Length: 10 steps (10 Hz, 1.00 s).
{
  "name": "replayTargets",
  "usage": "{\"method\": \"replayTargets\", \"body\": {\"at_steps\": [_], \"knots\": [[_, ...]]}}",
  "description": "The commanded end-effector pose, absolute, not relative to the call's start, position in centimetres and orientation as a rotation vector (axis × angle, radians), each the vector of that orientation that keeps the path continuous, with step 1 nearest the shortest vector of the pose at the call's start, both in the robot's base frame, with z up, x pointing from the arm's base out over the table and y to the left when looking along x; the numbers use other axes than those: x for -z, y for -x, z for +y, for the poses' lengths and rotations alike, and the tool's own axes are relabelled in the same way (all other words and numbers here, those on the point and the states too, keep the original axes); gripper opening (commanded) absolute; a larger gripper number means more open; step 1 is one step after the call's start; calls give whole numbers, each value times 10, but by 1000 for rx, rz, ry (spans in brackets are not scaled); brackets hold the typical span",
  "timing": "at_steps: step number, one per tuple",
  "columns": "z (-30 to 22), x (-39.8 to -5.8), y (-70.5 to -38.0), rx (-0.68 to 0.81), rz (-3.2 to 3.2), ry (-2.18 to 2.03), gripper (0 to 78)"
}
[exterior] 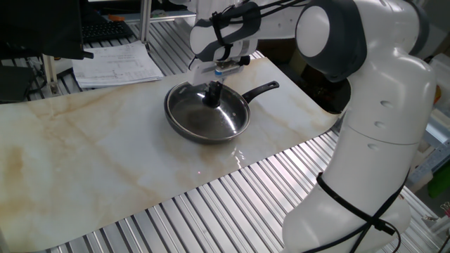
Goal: Cover the pot with the lid
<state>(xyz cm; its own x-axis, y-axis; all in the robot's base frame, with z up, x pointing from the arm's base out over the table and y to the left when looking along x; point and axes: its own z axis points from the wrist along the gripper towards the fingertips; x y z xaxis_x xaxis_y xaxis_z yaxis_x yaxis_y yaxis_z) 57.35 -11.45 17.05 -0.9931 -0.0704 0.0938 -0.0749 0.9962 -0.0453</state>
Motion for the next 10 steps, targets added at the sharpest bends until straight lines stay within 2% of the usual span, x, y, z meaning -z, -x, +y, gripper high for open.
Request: {"method": "replayTargets", "body": {"at_steps": [1, 10], "knots": [[-117, -174, -580, -71, -3059, -116, 12], [-119, -172, -587, -49, -3062, -116, 12]]}}
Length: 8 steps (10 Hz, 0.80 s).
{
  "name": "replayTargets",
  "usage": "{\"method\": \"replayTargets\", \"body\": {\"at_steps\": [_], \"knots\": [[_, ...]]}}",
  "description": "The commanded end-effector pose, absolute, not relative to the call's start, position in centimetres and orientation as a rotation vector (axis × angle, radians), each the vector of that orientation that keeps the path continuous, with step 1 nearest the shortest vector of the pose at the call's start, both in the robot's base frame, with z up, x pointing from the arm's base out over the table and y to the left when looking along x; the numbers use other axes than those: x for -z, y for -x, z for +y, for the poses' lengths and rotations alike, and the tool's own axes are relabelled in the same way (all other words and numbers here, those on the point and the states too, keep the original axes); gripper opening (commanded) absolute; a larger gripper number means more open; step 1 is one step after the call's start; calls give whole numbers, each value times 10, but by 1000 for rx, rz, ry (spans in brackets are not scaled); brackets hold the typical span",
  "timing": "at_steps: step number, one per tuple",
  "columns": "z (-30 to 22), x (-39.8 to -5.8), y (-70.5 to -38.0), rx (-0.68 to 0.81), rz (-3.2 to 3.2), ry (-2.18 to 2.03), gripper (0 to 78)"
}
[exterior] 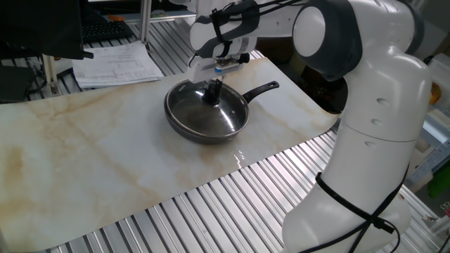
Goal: Cover the pot with the lid
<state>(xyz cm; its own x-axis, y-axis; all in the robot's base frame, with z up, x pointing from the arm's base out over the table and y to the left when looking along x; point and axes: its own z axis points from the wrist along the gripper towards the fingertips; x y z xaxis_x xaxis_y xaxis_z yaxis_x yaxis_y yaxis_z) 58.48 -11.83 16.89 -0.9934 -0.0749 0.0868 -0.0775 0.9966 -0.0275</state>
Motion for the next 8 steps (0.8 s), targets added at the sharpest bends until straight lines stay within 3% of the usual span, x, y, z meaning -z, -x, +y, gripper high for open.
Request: {"method": "replayTargets", "body": {"at_steps": [1, 8], "knots": [[-119, -172, -587, -48, -3063, -116, 12], [-116, -173, -588, -46, -3067, -111, 12]]}}
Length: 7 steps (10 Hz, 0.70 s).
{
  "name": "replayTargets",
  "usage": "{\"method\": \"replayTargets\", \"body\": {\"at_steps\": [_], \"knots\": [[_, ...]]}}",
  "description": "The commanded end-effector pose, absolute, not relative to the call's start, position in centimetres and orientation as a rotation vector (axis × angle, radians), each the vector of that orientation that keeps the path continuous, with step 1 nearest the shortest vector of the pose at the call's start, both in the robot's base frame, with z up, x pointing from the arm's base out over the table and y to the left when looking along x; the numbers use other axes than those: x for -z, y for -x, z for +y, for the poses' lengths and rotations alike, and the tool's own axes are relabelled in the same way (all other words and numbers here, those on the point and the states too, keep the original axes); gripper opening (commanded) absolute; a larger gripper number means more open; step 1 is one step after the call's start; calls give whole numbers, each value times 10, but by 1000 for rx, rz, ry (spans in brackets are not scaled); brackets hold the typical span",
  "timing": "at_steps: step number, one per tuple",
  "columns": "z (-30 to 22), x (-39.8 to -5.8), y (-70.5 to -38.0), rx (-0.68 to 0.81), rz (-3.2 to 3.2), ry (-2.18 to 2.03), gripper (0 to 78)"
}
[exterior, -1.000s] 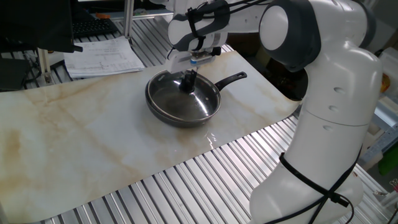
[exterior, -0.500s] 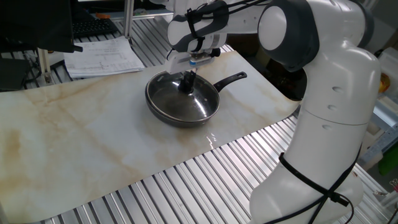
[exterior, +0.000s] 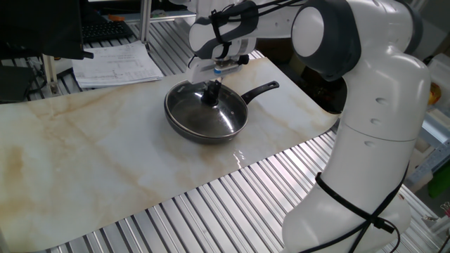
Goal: Cover the pot with the lid
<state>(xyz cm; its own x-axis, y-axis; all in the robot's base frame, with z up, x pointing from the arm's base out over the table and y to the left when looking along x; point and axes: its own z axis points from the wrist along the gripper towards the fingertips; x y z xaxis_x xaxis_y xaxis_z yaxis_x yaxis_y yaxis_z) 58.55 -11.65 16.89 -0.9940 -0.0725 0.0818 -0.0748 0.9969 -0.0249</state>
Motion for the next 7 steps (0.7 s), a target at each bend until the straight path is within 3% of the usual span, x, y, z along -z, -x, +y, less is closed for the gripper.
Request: {"method": "replayTargets", "body": {"at_steps": [1, 7], "knots": [[-115, -173, -588, -47, -3067, -110, 12], [-113, -174, -589, -51, -3067, -107, 12]]}}
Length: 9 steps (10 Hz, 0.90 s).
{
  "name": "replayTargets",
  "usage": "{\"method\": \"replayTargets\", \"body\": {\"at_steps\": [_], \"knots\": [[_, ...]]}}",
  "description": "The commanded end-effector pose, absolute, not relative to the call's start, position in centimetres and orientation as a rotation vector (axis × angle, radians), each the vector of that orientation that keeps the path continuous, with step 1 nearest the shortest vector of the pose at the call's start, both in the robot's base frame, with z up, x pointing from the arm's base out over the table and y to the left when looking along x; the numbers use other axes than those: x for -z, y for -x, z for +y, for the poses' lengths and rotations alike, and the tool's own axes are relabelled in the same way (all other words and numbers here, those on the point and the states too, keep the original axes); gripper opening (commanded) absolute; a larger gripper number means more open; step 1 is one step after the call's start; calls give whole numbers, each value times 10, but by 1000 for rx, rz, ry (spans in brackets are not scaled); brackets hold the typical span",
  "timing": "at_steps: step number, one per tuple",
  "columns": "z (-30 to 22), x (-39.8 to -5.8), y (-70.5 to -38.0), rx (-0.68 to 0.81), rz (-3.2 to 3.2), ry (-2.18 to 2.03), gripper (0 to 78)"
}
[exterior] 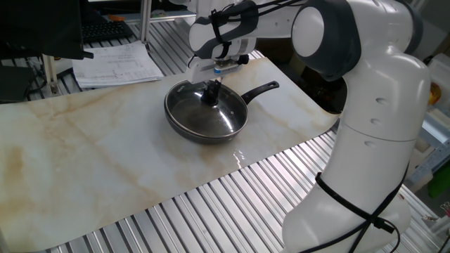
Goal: Cover the pot with the lid
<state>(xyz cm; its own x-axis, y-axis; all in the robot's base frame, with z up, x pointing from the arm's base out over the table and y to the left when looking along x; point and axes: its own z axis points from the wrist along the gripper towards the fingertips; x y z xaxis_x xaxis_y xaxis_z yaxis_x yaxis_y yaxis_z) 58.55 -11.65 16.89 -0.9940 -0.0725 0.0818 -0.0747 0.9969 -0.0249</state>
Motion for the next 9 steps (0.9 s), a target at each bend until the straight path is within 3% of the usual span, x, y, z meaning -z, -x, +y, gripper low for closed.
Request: {"method": "replayTargets", "body": {"at_steps": [1, 9], "knots": [[-113, -174, -589, -52, -3067, -107, 12], [-112, -177, -590, -50, -3068, -119, 12]]}}
